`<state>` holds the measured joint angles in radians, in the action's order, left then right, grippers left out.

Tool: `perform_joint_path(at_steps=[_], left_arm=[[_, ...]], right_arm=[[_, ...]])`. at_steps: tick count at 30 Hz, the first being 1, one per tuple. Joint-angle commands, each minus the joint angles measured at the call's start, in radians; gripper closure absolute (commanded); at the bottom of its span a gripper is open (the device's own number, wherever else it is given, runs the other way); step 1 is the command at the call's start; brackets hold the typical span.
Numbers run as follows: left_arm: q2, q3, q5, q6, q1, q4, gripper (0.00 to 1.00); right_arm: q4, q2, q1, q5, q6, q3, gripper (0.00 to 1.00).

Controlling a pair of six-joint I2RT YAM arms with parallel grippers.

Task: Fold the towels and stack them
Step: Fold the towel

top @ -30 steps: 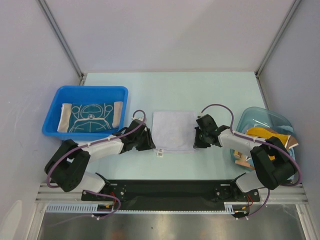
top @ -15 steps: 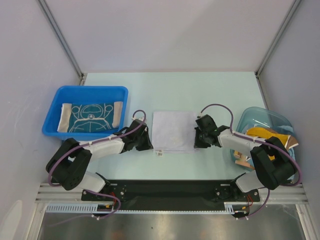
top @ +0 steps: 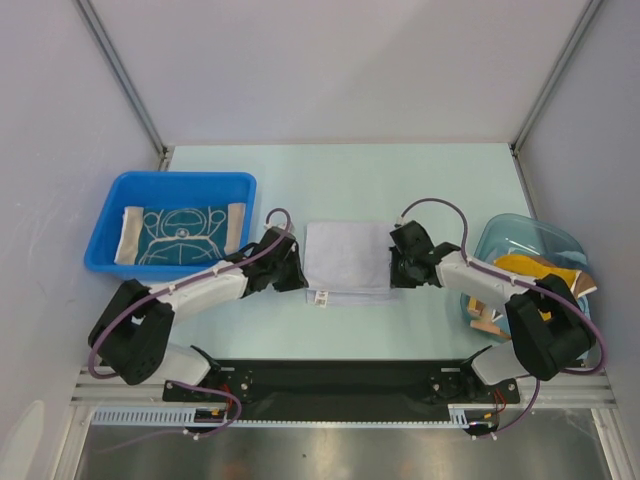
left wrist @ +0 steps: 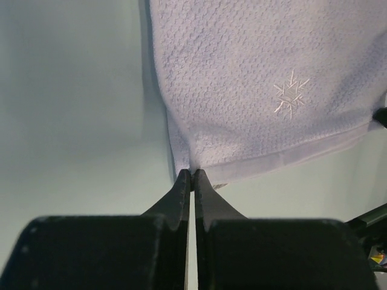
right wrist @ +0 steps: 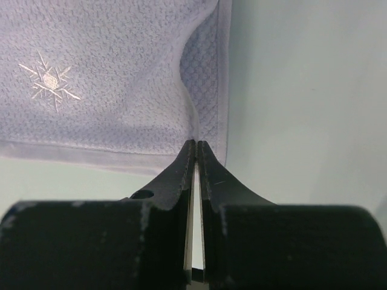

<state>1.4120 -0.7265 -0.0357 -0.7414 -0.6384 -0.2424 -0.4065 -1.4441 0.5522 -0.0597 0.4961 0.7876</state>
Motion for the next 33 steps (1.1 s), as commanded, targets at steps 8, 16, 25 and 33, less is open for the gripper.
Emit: perform_joint_path(at_steps=[8,16,25,33], left_arm=[[-0.064,-0.016,-0.001,-0.019,-0.038,-0.029,1.00],[-0.018,0.070,-0.029,-0.069,-0.078,0.072,1.00],[-0.002,0.050,-0.027,-0.073,-0.086,0.054,1.00],[-0.100,0.030,-0.021,-0.096,-0.106,0.006,1.00]], right_arm=[[-0.094,0.080,-0.012,-0.015,-0.022,0.044,1.00],[-0.023,0.056,-0.046,0.008,-0.031,-0.057,1.00],[-0.037,0.048,-0.067,0.021,-0.054,-0.036,1.00],[-0.129,0.105,-0.083,0.004,-0.059,0.004,1.00]])
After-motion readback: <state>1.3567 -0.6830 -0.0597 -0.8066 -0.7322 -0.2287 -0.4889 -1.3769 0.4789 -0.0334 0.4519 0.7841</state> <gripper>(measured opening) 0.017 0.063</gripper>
